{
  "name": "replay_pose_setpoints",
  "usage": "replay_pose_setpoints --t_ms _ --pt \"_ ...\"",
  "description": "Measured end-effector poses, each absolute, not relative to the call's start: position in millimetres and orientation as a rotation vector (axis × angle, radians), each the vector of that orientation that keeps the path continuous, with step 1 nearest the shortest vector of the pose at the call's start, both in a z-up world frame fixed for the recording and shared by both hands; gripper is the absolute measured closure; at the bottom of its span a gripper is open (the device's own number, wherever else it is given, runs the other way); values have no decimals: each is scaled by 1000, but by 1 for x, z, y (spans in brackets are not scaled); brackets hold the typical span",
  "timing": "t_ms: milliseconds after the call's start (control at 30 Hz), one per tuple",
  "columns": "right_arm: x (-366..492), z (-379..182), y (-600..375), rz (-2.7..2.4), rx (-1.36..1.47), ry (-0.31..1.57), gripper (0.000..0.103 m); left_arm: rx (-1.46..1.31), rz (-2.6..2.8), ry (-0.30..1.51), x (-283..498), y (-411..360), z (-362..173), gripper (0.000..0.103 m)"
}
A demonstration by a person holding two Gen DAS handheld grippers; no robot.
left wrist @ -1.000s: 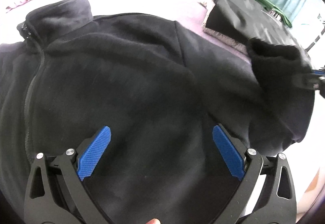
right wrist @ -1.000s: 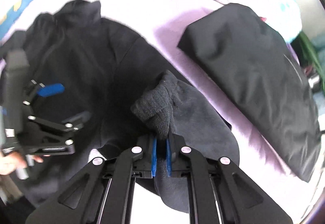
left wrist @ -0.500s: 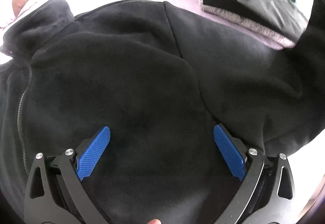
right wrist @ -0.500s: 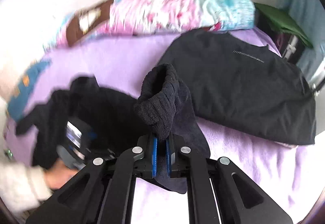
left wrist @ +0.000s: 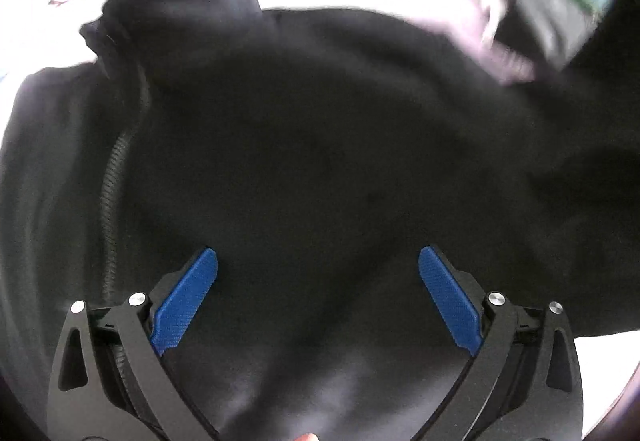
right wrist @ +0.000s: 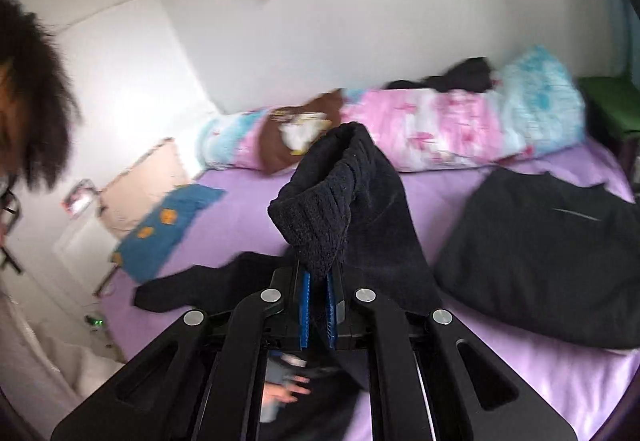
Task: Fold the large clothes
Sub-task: 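Lay the sleeve across the jacket body and open the right gripper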
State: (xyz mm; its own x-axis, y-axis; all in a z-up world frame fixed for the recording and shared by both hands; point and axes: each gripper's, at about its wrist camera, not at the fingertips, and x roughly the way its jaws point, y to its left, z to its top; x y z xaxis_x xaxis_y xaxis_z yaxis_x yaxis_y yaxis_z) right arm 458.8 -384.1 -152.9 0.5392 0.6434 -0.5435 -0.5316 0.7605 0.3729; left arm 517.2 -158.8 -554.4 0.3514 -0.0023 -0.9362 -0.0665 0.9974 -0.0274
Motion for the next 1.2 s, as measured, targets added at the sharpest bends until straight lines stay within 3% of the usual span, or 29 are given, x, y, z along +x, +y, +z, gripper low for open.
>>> replay_pose_setpoints --t_ms 100,367,533,800,1000,1200 --pt "459 -153 -346 784 166 726 97 28 49 1167 516 -170 -565 4" --pt "463 -192 -252 935 89 803 97 -329 26 1073 468 -94 -533 6" --pt "454 -242 -193 967 -5 879 97 -513 58 1000 401 -20 -513 6" --pt "420 -355 -106 999 -179 1009 97 -587 126 951 335 80 -492 6" --pt "396 -440 -72 995 -282 1098 97 -738 96 913 320 139 -488 6" --pt "376 -481 -52 972 -335 1116 97 -747 104 921 318 171 -482 6"
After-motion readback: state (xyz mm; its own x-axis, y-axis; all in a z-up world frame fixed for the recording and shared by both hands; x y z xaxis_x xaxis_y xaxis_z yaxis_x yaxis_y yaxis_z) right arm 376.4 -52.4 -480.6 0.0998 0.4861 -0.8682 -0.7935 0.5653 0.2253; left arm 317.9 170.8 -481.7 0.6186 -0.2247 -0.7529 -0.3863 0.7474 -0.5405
